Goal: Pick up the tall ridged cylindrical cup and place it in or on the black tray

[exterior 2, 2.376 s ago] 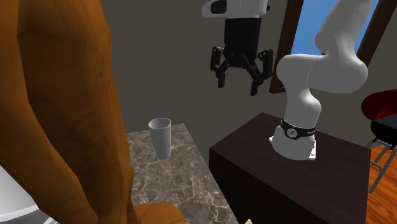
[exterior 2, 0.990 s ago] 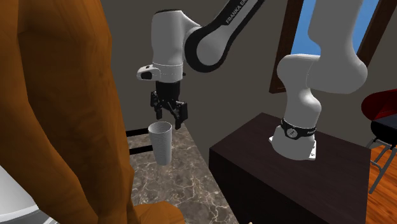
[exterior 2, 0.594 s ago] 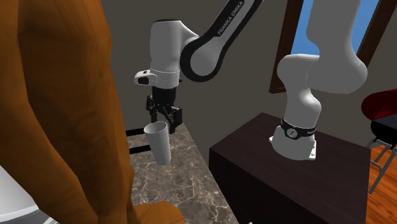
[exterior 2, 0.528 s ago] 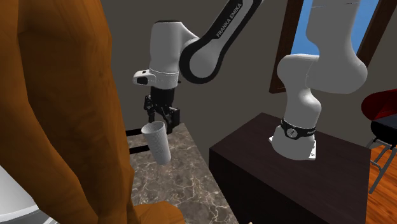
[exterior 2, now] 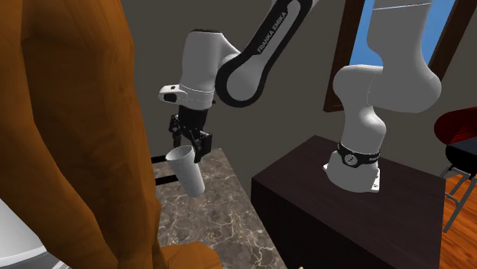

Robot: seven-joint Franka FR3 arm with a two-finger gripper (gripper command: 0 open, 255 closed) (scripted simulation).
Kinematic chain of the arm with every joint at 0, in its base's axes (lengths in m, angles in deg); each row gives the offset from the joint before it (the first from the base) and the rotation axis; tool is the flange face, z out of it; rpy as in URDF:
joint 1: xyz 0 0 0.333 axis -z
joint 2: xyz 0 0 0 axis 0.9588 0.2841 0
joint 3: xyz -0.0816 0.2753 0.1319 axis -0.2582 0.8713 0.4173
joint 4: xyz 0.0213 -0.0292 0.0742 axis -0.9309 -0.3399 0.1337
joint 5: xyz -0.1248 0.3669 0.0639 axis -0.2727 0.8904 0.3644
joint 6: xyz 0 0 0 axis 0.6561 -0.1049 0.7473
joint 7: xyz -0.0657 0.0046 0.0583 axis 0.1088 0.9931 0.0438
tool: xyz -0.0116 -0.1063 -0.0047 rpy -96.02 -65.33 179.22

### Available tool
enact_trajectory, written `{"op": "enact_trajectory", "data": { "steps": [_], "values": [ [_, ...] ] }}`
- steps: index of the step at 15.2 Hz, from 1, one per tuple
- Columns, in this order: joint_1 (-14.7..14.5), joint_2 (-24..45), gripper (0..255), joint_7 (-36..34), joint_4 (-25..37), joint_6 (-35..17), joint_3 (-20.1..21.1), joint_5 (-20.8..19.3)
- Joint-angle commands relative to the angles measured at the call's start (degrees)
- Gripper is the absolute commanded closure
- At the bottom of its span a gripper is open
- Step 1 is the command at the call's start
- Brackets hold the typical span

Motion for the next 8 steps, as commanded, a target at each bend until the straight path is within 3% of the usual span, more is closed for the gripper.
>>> {"op": "enact_trajectory", "data": {
  "steps": [1, 5, 8],
  "values": [
    [-0.2, -0.3, 255, -0.2, -1.4, 8.3, 0.0, -0.5],
    [-1.7, -3.4, 255, -4.3, -2.4, 10.1, -0.6, -4.4],
    [-1.8, -3.4, 255, -4.5, -2.7, 9.9, -0.5, -4.5]
  ]
}}
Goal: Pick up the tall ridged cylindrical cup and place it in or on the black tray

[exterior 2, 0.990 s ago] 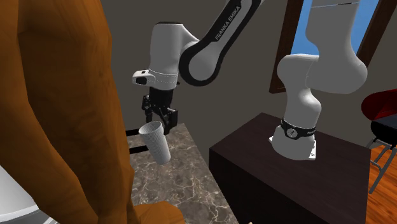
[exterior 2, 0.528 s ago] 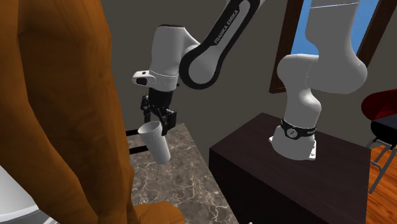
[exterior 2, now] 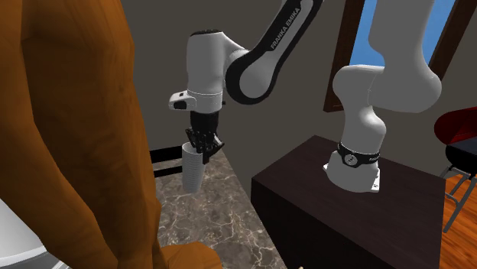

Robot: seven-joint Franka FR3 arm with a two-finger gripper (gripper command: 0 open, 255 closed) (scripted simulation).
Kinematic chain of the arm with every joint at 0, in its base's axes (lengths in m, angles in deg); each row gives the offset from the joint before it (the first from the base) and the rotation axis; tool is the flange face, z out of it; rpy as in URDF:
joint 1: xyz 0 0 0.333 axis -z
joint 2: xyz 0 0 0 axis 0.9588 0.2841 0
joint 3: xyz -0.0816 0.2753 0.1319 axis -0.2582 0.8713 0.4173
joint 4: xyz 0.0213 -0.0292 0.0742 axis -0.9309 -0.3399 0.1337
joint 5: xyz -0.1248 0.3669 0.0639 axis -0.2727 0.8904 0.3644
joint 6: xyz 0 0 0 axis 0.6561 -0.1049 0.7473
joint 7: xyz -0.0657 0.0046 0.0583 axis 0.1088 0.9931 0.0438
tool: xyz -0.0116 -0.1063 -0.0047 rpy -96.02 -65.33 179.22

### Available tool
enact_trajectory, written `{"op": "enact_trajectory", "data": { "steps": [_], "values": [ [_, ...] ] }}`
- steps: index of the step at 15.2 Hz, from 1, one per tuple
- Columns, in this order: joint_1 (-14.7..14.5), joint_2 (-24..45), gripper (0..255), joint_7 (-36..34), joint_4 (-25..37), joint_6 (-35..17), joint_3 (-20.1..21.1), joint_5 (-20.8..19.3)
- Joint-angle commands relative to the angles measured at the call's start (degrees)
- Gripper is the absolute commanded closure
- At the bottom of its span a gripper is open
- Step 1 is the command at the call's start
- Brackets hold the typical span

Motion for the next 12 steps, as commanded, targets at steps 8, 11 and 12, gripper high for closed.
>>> {"op": "enact_trajectory", "data": {
  "steps": [8, 11, 12],
  "values": [
    [0.5, -0.8, 255, 1.4, 3.3, 4.7, -0.2, 0.6],
    [0.4, -2.7, 255, 0.6, 3.9, 7.0, -0.3, -0.7],
    [0.4, -3.3, 255, 0.3, 4.2, 7.8, -0.3, -1.1]
  ]
}}
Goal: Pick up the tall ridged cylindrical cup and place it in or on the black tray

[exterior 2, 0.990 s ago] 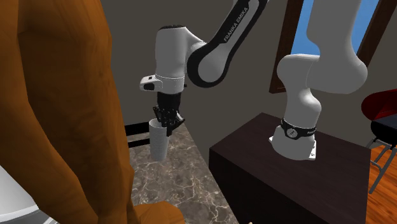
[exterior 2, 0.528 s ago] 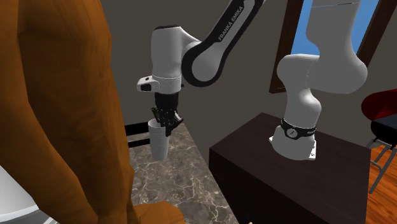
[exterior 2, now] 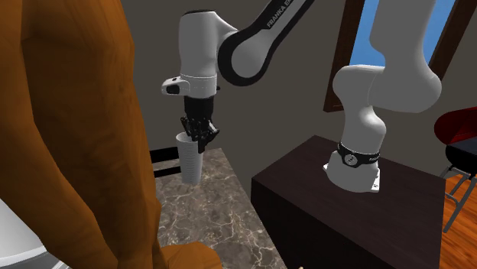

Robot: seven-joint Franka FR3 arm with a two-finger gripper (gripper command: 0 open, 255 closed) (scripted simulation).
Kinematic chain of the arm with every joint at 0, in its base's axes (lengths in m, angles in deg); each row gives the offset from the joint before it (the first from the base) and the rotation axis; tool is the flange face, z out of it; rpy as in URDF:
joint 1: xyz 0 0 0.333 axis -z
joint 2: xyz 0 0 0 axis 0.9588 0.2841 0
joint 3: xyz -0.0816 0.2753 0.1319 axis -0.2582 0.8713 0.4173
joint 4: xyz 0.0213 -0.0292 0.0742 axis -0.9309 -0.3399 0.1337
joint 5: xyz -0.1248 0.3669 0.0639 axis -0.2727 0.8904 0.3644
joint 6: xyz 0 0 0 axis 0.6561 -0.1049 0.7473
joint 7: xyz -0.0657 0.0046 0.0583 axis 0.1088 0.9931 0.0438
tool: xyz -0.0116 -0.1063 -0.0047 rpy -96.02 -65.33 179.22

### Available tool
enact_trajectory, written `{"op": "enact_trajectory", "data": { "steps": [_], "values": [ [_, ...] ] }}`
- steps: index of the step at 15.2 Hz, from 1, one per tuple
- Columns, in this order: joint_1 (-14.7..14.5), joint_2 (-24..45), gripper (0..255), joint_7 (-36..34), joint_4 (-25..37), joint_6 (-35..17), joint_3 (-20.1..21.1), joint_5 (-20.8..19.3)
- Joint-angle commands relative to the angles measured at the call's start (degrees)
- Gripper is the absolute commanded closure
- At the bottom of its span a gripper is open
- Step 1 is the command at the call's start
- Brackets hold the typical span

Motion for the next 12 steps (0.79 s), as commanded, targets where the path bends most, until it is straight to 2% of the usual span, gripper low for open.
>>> {"op": "enact_trajectory", "data": {
  "steps": [1, 12],
  "values": [
    [0.0, -1.3, 255, -0.5, 0.5, 1.7, 0.0, -0.8],
    [0.0, -7.0, 255, -2.4, 4.1, 10.6, 0.5, -3.7]
  ]
}}
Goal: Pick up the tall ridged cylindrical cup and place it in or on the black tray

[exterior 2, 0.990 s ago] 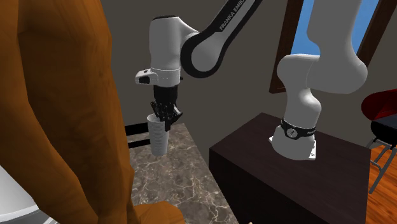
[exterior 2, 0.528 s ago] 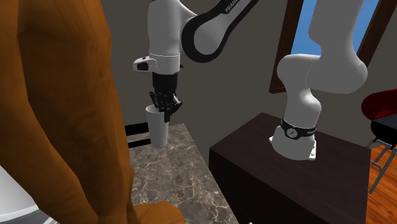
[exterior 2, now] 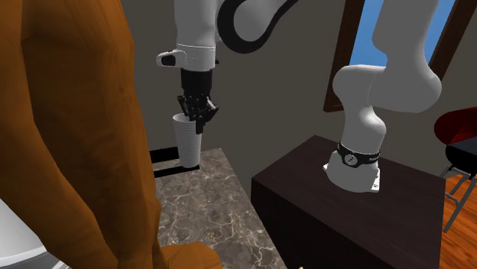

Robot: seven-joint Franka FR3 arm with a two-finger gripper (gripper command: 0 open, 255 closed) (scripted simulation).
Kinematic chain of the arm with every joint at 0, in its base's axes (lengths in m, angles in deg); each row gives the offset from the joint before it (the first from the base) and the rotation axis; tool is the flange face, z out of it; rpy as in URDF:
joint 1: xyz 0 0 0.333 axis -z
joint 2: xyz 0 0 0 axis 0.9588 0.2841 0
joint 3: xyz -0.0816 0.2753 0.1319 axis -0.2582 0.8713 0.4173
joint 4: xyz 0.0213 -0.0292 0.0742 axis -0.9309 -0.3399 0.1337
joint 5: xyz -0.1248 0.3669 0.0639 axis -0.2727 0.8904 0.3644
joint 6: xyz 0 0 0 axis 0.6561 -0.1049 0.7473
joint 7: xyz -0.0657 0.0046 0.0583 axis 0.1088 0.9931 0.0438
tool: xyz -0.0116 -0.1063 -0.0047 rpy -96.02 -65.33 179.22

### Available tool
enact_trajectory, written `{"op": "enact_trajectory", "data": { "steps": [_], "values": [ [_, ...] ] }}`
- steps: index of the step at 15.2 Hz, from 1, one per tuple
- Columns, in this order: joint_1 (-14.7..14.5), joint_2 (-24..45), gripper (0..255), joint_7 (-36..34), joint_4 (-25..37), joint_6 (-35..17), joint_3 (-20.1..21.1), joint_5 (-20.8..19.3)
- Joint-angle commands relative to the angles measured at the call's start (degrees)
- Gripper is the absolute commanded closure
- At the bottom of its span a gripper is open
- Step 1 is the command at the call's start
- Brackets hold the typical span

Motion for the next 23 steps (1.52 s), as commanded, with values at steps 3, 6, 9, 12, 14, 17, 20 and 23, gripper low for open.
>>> {"op": "enact_trajectory", "data": {
  "steps": [3, 6, 9, 12, 14, 17, 20, 23],
  "values": [
    [0.0, -1.7, 255, -0.5, 1.7, 3.3, 0.3, -0.7],
    [0.0, -2.9, 255, -0.7, 3.0, 5.7, 0.6, -1.1],
    [0.0, -3.8, 255, -0.9, 4.5, 8.1, 0.8, -1.3],
    [0.0, -2.3, 255, 0.5, 7.6, 9.7, 0.2, -0.4],
    [0.3, 1.9, 255, 3.5, 12.7, 10.8, -1.1, 2.0],
    [1.5, 8.4, 255, 8.0, 20.7, 13.0, -2.6, 6.0],
    [3.6, 15.3, 255, 12.2, 29.7, 15.9, -3.5, 10.2],
    [6.8, 22.6, 255, 15.9, 39.9, 19.8, -3.7, 14.4]
  ]
}}
